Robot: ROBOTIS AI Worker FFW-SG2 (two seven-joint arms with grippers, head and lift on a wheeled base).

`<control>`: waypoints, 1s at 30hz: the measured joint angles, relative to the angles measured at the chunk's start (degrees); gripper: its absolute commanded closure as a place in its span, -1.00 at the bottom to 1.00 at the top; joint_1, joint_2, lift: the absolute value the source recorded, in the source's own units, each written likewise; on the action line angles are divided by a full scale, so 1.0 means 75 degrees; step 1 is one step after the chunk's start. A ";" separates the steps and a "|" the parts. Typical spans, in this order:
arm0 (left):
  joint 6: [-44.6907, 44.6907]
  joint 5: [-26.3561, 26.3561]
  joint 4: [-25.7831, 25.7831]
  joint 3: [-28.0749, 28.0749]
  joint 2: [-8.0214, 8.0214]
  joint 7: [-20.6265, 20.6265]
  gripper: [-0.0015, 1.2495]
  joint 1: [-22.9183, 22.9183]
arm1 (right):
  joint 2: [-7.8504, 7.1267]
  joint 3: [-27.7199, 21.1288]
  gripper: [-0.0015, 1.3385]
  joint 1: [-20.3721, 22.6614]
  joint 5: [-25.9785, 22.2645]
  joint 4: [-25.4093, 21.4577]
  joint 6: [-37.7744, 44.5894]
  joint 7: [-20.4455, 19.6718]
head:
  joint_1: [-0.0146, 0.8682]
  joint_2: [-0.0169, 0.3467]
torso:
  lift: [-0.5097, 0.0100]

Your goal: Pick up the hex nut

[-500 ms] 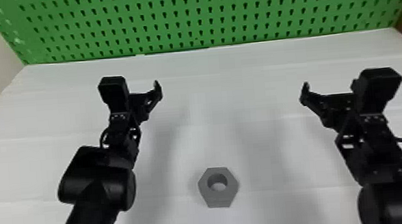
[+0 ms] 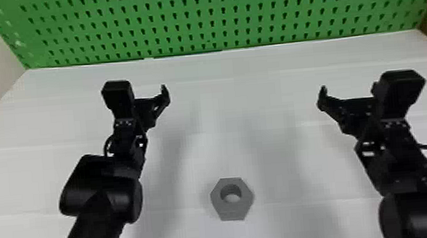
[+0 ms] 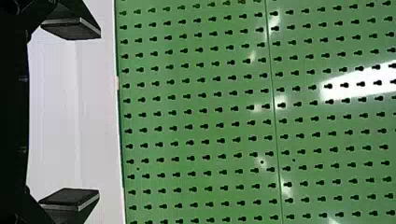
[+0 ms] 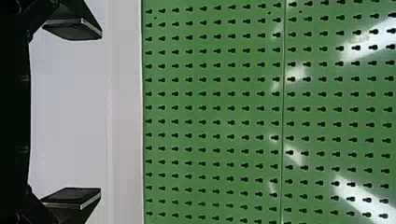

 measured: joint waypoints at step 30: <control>0.0000 -0.0058 -0.0002 0.0175 0.0000 0.0000 -0.86 -0.0024 | -0.0142 0.0908 -0.82 -0.0088 -0.0468 -0.0490 0.1569 0.0534 | 0.81 -0.12 | 0.61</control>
